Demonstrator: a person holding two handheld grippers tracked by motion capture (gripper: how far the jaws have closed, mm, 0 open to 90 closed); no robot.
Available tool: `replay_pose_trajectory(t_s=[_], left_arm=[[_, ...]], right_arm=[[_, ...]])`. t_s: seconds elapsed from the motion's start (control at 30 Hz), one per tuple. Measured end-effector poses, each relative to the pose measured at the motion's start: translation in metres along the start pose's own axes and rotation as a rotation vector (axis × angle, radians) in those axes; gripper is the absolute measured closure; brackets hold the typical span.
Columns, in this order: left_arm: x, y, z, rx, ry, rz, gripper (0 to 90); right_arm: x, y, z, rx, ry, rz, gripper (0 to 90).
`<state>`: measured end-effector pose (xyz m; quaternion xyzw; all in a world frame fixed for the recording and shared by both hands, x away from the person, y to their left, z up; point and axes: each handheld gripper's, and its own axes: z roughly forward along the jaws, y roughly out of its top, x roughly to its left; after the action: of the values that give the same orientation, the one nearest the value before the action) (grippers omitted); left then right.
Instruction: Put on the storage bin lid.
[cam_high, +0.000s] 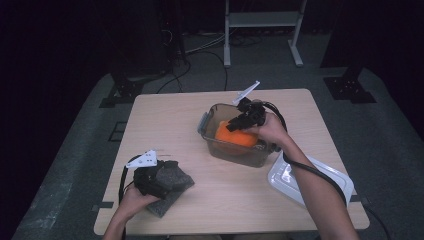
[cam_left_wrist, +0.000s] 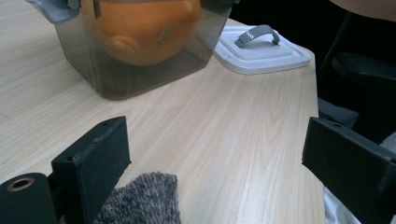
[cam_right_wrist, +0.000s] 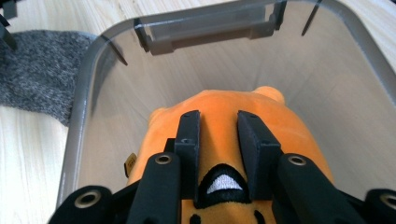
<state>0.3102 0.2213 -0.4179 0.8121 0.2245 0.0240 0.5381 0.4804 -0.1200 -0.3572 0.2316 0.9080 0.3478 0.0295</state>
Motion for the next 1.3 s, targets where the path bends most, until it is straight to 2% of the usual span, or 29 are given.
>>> replay_pose_trajectory(t_s=[0.37, 0.73, 0.9, 1.0, 1.1, 1.3], left_arm=[[0.000, 0.000, 0.000, 0.002, 0.001, 0.001, 6.8], [0.000, 0.002, -0.001, -0.009, 0.006, 0.001, 6.8], [0.000, 0.003, -0.002, -0.009, 0.007, 0.006, 6.7], [-0.001, 0.003, -0.001, -0.009, 0.006, 0.007, 6.7], [-0.001, 0.003, -0.001, -0.011, 0.007, 0.005, 6.7], [-0.001, 0.002, 0.000, -0.013, 0.009, 0.001, 6.7]], right_arm=[[-0.001, -0.004, 0.003, 0.035, 0.000, -0.001, 69.4], [0.000, -0.005, -0.002, 0.036, 0.002, 0.023, 69.1], [0.000, -0.005, -0.008, 0.015, 0.012, 0.044, 67.3], [0.001, -0.006, -0.012, 0.011, 0.012, 0.040, 63.7], [0.001, -0.009, -0.018, -0.012, 0.013, 0.057, 59.9], [0.004, -0.017, -0.034, -0.060, 0.002, 0.059, 52.5]])
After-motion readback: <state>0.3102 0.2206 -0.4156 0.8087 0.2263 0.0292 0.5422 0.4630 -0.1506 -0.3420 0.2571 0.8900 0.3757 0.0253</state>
